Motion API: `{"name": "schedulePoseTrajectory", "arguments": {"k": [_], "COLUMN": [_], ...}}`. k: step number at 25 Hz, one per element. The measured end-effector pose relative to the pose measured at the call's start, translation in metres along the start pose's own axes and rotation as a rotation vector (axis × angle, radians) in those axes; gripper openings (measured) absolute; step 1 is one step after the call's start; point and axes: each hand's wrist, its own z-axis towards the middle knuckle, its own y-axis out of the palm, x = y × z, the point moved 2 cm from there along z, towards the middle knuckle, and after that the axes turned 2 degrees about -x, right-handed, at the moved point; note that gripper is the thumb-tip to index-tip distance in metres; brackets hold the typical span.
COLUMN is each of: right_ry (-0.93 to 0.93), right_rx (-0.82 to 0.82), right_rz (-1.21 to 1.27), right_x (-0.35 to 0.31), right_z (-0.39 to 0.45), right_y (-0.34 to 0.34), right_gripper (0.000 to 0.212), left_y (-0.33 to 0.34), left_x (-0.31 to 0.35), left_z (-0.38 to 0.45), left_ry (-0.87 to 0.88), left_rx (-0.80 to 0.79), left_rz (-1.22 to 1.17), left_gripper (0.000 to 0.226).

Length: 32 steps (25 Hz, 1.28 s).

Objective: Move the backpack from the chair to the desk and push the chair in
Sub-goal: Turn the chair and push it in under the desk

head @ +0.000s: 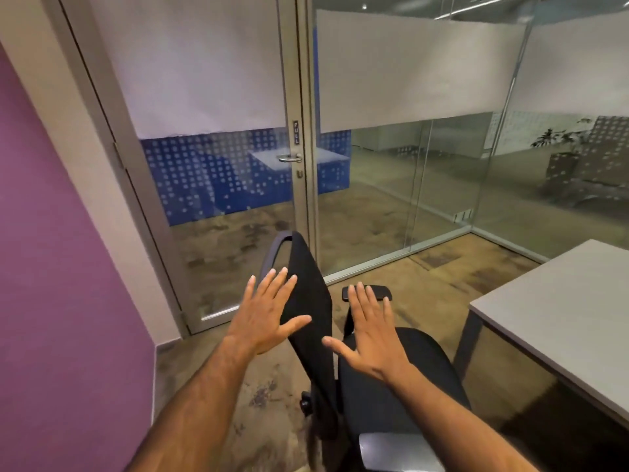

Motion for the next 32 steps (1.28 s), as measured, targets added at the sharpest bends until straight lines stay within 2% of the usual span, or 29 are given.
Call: {"name": "schedulePoseTrajectory", "arguments": {"k": [7,14,20,25,29,32], "right_ry": [0.006,0.266,0.515,0.725,0.916,1.084], "right_rx": [-0.025,-0.115,-0.216,-0.255,-0.231,-0.225], "right_rz": [0.16,0.378,0.344,0.255,0.138,0.067], "right_x": [-0.043,-0.057,-0.065,-0.076,-0.089,-0.101], "right_z": [0.119,0.214,0.256,0.288,0.299,0.293], "right_y": [0.049,0.083,0.101,0.117,0.119,0.112], "right_gripper": [0.114,0.123,0.134,0.136,0.139,0.139], "left_y": [0.01,0.025,0.06,0.098,0.115,0.12], "left_x": [-0.107,-0.168,-0.188,-0.191,-0.191,-0.192], "left_z": [0.063,0.178,0.267,0.332,0.35,0.352], "left_ry": [0.053,0.199,0.489,0.823,1.063,1.161], "left_rx": [-0.075,-0.16,-0.243,-0.332,-0.402,-0.452], "left_rz": [-0.058,-0.082,-0.055,-0.079,-0.161,-0.169], "left_gripper": [0.103,0.096,0.098,0.092,0.092,0.095]}}
